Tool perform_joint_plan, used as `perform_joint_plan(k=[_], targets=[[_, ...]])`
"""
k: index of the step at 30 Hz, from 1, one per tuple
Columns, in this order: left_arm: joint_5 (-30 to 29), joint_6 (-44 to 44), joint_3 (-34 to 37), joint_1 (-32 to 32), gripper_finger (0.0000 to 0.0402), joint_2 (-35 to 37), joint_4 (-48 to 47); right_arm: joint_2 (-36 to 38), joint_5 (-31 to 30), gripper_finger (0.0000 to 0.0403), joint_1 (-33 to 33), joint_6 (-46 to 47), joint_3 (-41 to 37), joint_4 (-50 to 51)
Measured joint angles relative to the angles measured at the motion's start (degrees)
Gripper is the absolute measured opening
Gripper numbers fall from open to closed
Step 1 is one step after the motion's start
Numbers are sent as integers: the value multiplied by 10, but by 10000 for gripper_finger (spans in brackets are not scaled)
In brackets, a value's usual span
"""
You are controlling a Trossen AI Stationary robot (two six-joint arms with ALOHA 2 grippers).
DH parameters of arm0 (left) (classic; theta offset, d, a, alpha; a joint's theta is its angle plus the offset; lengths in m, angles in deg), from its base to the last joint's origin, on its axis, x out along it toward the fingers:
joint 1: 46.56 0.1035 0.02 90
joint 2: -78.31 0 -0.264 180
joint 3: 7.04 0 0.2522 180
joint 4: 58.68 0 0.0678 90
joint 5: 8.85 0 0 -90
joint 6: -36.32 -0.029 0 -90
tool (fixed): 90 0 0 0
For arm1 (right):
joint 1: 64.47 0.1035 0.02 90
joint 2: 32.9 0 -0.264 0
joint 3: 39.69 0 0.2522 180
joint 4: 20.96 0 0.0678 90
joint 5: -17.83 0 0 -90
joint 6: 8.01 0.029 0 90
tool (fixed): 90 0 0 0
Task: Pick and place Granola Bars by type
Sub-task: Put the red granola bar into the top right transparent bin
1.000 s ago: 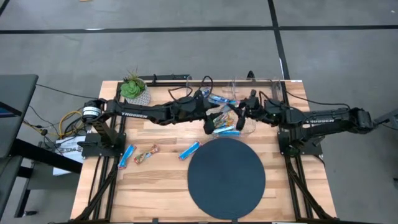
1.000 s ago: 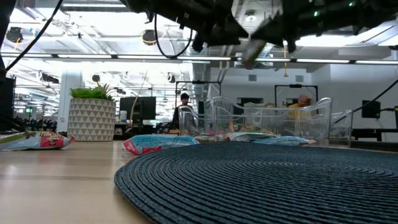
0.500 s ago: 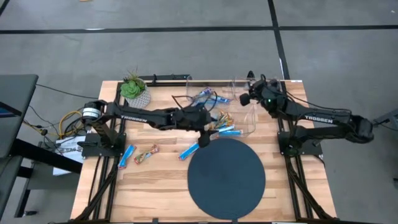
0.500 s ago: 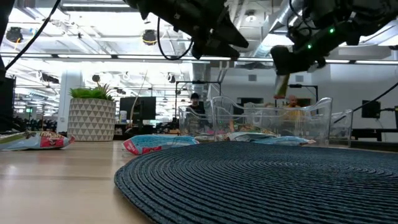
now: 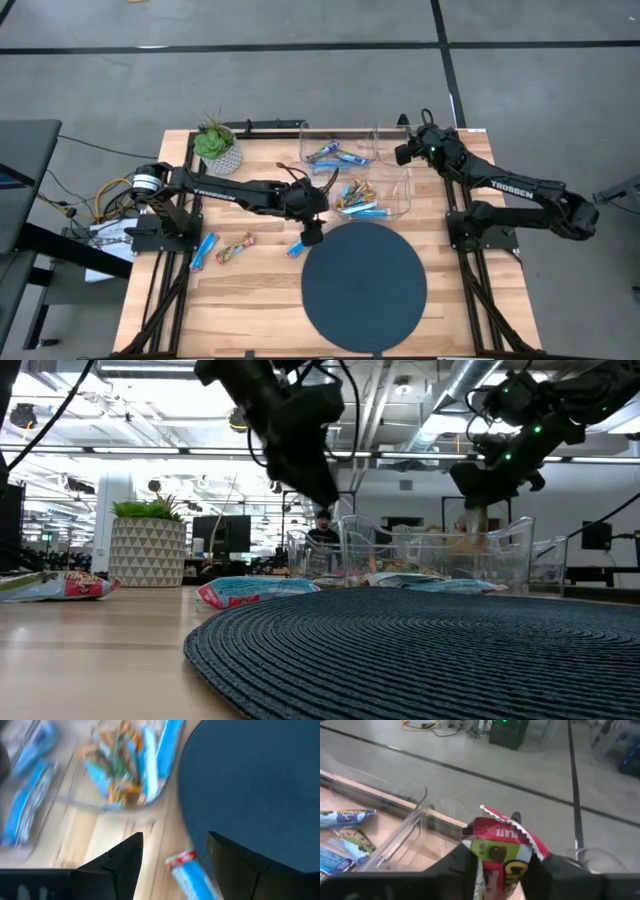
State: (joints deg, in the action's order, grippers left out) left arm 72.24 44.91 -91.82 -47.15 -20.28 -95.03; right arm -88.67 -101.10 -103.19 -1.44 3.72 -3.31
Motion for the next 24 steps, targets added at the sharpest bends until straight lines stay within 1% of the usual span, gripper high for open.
perform_joint_plan(k=[7,11,14,17,20,24], targets=[[-33,44,0,-10,212,0,-72,0,43,213,-30,12,0,3],[-41,67,0,-15,212,0,-103,0,49,256,-37,29,0,1],[-42,87,0,-19,212,0,-119,0,49,272,-38,36,0,0],[-36,109,0,-24,212,0,-133,0,61,276,-34,40,0,0],[-17,127,0,-31,212,-10,-143,0,82,276,-27,41,0,-1],[9,154,2,-48,212,-34,-156,1,85,276,-12,50,0,-1]])
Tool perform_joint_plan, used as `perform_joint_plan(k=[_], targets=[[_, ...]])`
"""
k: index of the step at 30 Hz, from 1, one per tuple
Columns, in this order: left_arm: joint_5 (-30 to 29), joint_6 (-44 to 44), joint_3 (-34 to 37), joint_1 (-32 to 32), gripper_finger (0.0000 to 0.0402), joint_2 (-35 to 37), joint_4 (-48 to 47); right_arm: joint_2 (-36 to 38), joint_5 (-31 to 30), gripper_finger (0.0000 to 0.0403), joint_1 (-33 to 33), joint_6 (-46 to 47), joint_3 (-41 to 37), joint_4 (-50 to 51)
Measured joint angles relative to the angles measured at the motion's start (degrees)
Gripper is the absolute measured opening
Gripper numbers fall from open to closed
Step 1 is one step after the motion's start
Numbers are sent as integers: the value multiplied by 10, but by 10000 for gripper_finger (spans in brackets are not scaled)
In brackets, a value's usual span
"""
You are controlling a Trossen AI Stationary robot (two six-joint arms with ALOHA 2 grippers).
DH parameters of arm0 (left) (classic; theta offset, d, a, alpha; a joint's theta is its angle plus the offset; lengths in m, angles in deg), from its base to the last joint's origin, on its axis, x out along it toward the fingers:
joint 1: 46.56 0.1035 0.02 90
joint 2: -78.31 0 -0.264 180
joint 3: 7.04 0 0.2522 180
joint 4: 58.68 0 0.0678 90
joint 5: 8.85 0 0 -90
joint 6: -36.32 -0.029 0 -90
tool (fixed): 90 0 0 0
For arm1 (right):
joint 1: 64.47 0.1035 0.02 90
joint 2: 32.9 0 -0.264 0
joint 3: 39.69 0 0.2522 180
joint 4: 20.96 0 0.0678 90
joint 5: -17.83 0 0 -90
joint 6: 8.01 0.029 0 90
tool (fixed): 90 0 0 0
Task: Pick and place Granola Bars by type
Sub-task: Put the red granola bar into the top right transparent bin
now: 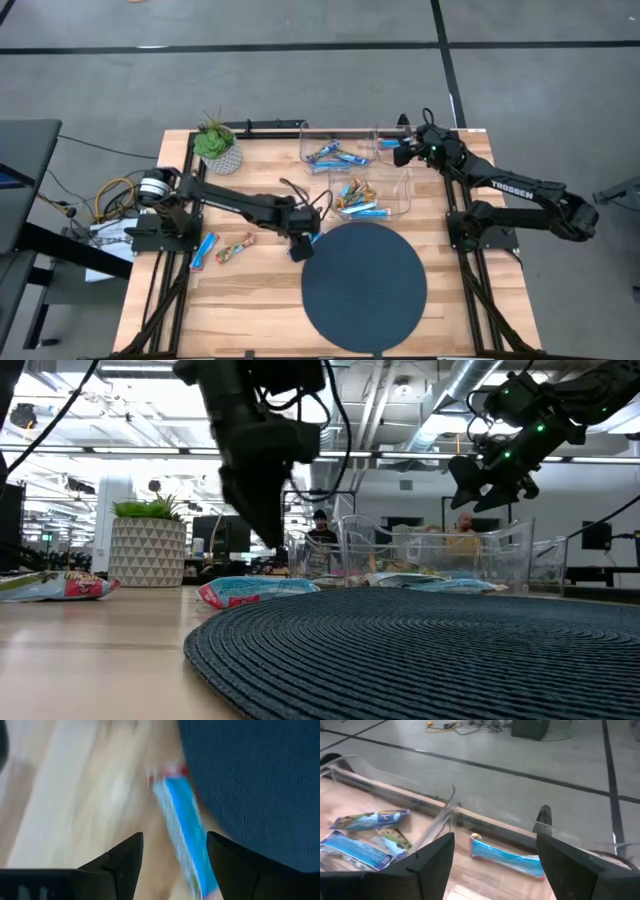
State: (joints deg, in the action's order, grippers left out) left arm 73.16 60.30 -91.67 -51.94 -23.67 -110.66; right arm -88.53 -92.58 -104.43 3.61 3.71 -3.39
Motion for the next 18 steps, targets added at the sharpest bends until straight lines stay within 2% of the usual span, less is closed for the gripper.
perform_joint_plan(k=[11,18], targets=[[4,43,-1,-29,212,-52,-17,20,-2,276,43,0,0,1],[31,44,-2,-30,212,-89,-10,30,-2,276,70,0,0,0]])
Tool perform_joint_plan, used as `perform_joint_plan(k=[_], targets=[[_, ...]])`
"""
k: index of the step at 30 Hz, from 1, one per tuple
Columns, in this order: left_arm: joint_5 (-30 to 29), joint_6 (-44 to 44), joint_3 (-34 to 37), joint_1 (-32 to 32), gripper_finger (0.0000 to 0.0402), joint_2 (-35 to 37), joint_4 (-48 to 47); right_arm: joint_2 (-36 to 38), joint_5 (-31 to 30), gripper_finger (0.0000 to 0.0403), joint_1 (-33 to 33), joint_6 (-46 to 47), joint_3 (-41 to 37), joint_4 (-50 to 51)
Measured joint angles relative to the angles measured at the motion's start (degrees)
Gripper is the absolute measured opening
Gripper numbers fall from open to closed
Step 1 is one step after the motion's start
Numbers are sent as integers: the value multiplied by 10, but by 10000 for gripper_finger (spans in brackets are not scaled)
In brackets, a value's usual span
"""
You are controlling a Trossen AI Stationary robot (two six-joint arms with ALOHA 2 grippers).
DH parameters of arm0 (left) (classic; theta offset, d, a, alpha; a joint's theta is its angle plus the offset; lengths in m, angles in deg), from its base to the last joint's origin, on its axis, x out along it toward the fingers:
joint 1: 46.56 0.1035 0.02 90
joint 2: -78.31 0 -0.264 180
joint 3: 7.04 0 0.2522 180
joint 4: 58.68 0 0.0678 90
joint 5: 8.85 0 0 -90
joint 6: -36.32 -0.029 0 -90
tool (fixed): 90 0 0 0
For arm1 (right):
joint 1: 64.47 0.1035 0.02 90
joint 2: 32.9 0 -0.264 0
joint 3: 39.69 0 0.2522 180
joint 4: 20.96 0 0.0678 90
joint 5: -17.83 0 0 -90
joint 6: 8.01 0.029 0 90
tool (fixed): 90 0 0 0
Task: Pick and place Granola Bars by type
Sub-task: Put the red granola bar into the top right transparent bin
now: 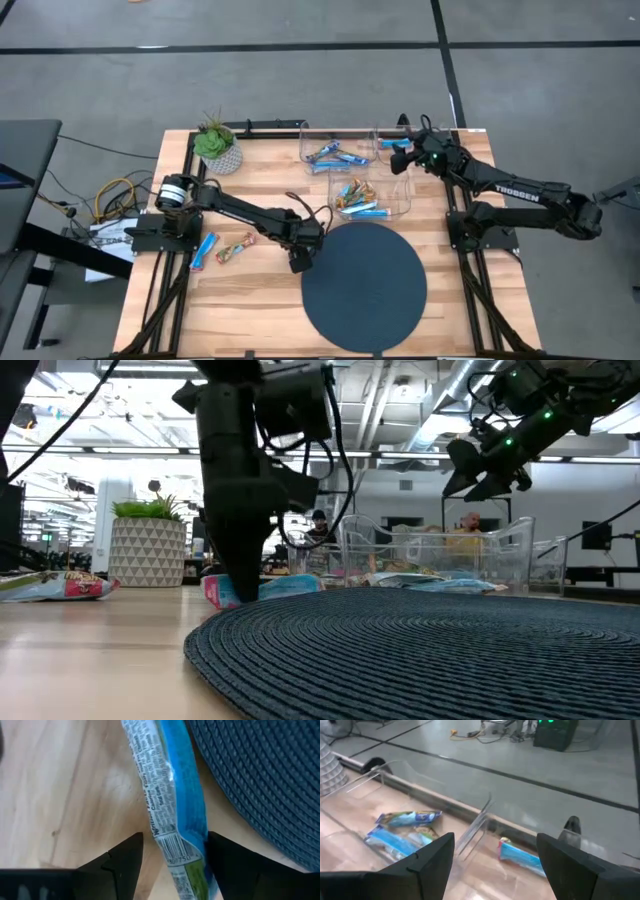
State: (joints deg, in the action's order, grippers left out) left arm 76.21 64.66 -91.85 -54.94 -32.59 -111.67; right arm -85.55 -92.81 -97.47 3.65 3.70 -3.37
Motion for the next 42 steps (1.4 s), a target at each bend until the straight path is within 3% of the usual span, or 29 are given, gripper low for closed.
perform_joint_plan(k=[5,16,20,25,32,36,42], targets=[[-3,-2,0,0,183,0,-1,3,0,276,20,0,0,1],[-64,-21,0,0,13,27,-9,28,14,276,83,-10,0,-30],[-109,-10,0,0,17,55,-12,61,33,276,102,1,0,-34],[-198,0,0,0,10,113,6,87,106,276,126,47,0,-36],[-322,-92,0,5,10,198,187,71,161,276,175,79,0,-92],[-302,-160,0,21,7,213,285,49,189,276,208,85,0,-164],[-189,-203,0,44,7,210,389,4,208,276,249,85,0,-259]])
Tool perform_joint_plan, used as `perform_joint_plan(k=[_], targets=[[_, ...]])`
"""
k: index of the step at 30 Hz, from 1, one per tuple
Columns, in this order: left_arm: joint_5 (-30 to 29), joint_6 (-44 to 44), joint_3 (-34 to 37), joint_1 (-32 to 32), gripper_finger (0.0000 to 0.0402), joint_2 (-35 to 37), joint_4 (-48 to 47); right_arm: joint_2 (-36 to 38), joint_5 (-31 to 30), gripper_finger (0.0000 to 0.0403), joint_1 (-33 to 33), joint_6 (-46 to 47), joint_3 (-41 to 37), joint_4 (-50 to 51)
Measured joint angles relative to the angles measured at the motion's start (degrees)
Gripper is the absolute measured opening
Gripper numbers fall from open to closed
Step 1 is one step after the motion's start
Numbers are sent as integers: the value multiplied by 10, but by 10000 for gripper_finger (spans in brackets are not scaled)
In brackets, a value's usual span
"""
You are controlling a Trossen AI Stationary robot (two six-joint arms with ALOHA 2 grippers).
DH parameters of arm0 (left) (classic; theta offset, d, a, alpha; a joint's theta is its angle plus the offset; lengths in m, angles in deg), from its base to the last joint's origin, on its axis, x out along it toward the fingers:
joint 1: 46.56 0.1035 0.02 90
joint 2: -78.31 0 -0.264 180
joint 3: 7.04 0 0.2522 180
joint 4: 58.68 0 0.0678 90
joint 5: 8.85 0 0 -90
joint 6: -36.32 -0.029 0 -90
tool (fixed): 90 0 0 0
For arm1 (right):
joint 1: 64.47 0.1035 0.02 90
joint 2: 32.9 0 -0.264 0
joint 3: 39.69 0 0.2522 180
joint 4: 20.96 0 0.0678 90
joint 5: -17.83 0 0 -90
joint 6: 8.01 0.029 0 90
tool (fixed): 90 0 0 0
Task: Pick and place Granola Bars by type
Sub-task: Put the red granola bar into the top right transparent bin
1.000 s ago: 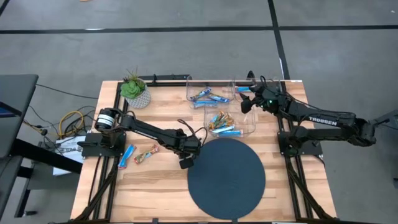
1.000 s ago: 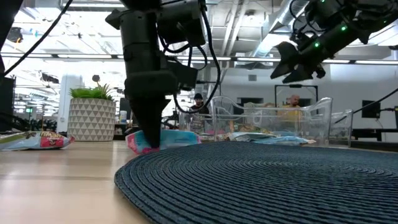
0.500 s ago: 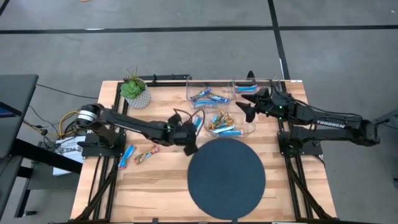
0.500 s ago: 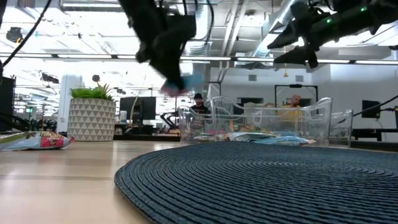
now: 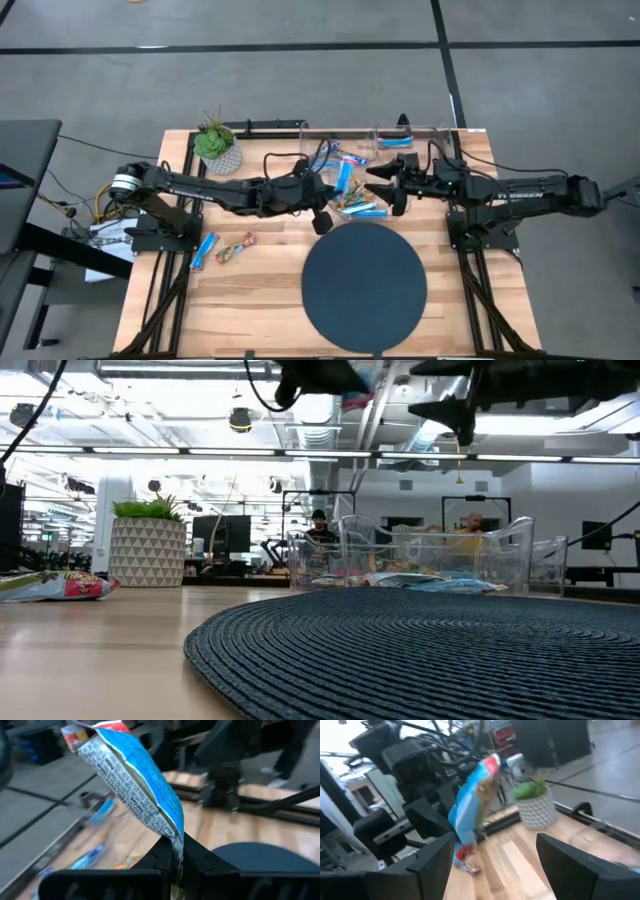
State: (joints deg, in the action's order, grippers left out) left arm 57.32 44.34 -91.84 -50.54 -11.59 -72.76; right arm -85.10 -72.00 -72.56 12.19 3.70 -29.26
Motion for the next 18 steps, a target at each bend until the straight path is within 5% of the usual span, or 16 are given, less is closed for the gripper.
perform_joint_plan(k=[18], targets=[[89,-19,0,7,4,-21,78,-109,42,276,29,3,32,-128]])
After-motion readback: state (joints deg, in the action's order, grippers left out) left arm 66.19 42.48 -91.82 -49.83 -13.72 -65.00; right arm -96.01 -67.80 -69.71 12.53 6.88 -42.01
